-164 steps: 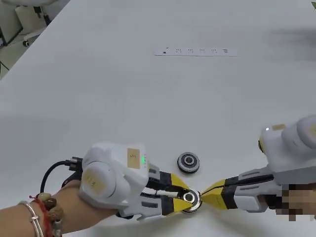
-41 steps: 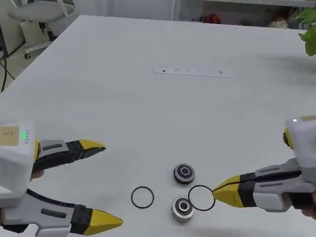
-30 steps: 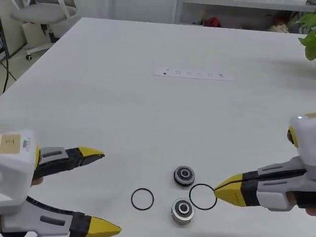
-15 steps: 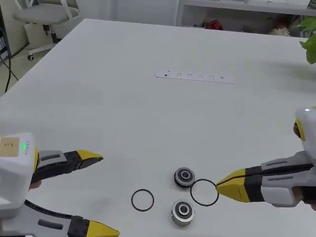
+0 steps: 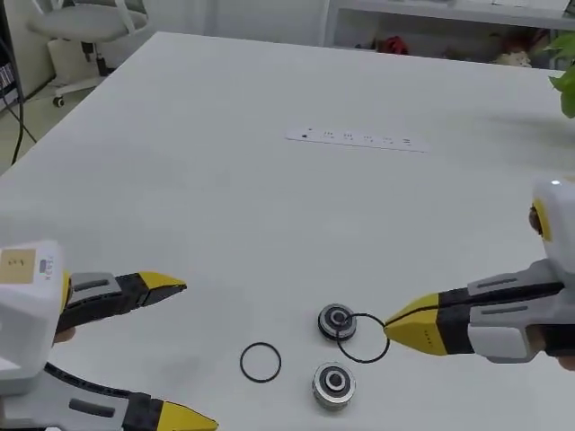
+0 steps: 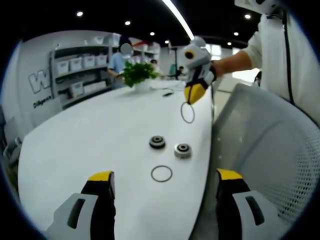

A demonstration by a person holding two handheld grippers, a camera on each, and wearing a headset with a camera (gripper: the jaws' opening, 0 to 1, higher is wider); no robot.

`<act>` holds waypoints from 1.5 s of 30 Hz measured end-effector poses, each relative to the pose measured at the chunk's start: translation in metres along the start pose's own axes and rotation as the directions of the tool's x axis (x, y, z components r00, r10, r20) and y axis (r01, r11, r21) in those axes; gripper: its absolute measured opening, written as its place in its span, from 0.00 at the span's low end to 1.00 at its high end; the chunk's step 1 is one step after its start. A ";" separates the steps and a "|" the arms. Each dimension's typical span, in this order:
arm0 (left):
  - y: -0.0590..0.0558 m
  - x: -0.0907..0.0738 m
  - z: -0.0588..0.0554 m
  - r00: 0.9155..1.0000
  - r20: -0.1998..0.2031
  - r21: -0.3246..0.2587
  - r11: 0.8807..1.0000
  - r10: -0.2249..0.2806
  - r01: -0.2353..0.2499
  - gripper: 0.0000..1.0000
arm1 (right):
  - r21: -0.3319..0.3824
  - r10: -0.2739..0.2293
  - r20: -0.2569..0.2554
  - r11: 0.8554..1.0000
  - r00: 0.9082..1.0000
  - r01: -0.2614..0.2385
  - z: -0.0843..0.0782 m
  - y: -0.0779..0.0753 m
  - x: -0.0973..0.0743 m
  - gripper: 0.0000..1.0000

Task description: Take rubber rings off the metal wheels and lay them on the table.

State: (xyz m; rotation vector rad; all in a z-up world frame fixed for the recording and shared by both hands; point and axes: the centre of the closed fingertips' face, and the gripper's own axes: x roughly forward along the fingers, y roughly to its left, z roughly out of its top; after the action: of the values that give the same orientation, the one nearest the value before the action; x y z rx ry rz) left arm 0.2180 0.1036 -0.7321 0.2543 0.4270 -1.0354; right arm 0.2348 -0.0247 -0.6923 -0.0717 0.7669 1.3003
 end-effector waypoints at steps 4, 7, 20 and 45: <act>-0.001 0.000 0.000 1.000 0.001 -0.002 1.000 -0.001 0.001 0.84 | -0.008 0.008 0.000 1.000 1.000 -0.008 0.003 0.001 0.003 0.00; 0.000 0.000 0.000 1.000 0.002 -0.003 1.000 0.000 0.000 0.84 | -0.011 0.014 0.000 1.000 1.000 -0.014 0.004 0.002 0.006 0.00; -0.002 0.001 0.001 1.000 0.007 -0.011 1.000 0.002 -0.001 0.84 | -0.025 0.037 -0.005 0.999 0.999 -0.037 0.006 0.004 0.020 0.00; -0.001 0.001 0.003 1.000 0.017 -0.020 1.000 0.005 -0.005 0.84 | -0.024 0.065 -0.008 0.998 0.998 -0.065 0.007 0.002 0.053 0.00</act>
State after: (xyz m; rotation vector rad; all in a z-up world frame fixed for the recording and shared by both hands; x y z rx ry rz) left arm 0.2178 0.1012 -0.7297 0.2282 0.4212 -1.0270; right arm 0.2400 0.0232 -0.7148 -0.0709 0.7651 1.3717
